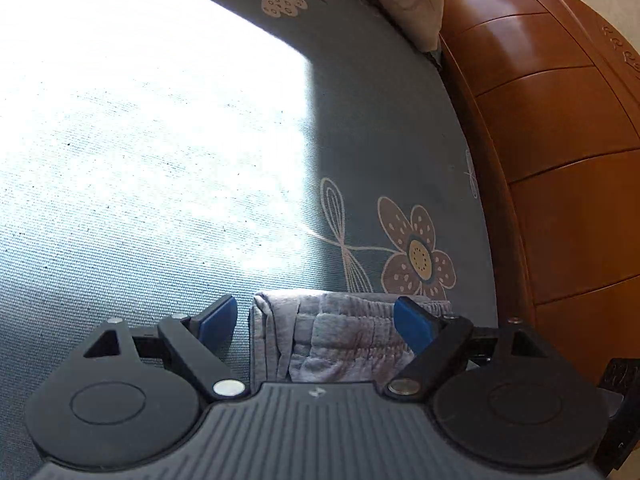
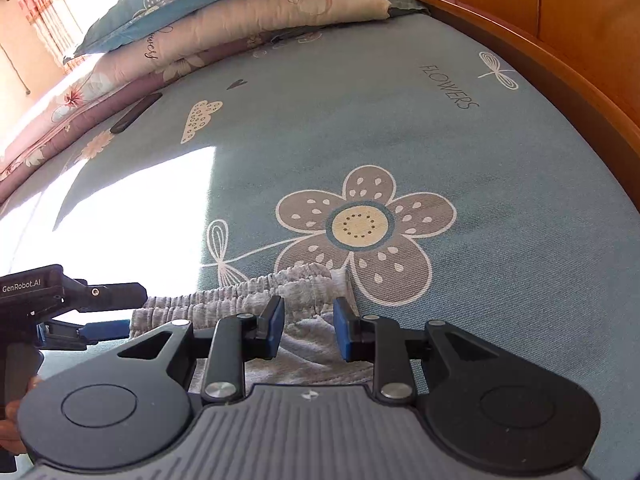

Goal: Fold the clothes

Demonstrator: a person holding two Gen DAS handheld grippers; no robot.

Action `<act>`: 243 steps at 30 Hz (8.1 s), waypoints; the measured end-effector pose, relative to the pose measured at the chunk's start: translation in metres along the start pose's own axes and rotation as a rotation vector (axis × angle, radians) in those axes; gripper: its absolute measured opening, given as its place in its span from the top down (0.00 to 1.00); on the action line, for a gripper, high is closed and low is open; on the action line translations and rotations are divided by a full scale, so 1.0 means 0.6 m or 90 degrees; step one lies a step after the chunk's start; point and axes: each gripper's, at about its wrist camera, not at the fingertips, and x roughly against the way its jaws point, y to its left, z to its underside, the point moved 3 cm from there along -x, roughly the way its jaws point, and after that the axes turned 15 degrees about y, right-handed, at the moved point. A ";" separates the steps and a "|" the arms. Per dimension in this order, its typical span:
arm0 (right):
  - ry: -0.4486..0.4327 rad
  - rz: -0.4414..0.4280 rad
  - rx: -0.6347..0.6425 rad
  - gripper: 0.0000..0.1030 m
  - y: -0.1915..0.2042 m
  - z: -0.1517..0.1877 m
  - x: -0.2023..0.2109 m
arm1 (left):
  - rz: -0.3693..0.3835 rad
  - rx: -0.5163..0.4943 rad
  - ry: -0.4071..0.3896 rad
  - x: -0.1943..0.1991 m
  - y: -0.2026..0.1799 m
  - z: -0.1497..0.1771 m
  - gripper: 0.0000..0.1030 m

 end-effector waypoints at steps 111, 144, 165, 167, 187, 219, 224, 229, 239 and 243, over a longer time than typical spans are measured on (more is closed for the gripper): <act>0.183 0.114 0.078 0.59 0.026 0.120 0.056 | -0.172 -0.626 0.295 -0.014 -0.203 0.274 0.23; 0.186 0.103 0.048 0.56 0.003 0.129 0.062 | -0.247 -0.591 0.231 -0.051 -0.189 0.230 0.23; 0.112 0.059 0.023 0.53 -0.024 0.199 0.083 | -0.346 -0.506 0.144 0.048 -0.132 0.270 0.21; 0.125 0.082 0.025 0.53 -0.020 0.200 0.067 | -0.350 -0.498 0.136 0.063 -0.117 0.267 0.21; 0.112 0.063 0.121 0.50 0.205 0.196 0.038 | -0.401 -0.441 0.008 0.192 -0.027 0.235 0.15; 0.127 0.134 0.246 0.40 0.315 0.082 -0.085 | -0.416 -0.384 -0.081 0.270 0.028 0.262 0.14; 0.102 0.139 0.215 0.40 0.344 0.079 -0.056 | -0.445 -0.426 -0.137 0.307 0.016 0.249 0.10; 0.074 0.150 0.163 0.40 0.364 0.089 -0.026 | -0.475 -0.466 -0.247 0.350 -0.002 0.242 0.03; 0.125 0.165 -0.001 0.39 0.334 0.254 -0.028 | -0.399 -0.444 -0.230 0.382 0.033 0.234 0.01; 0.146 0.169 0.018 0.38 0.347 0.327 -0.018 | -0.407 -0.436 -0.203 0.359 0.059 0.254 0.01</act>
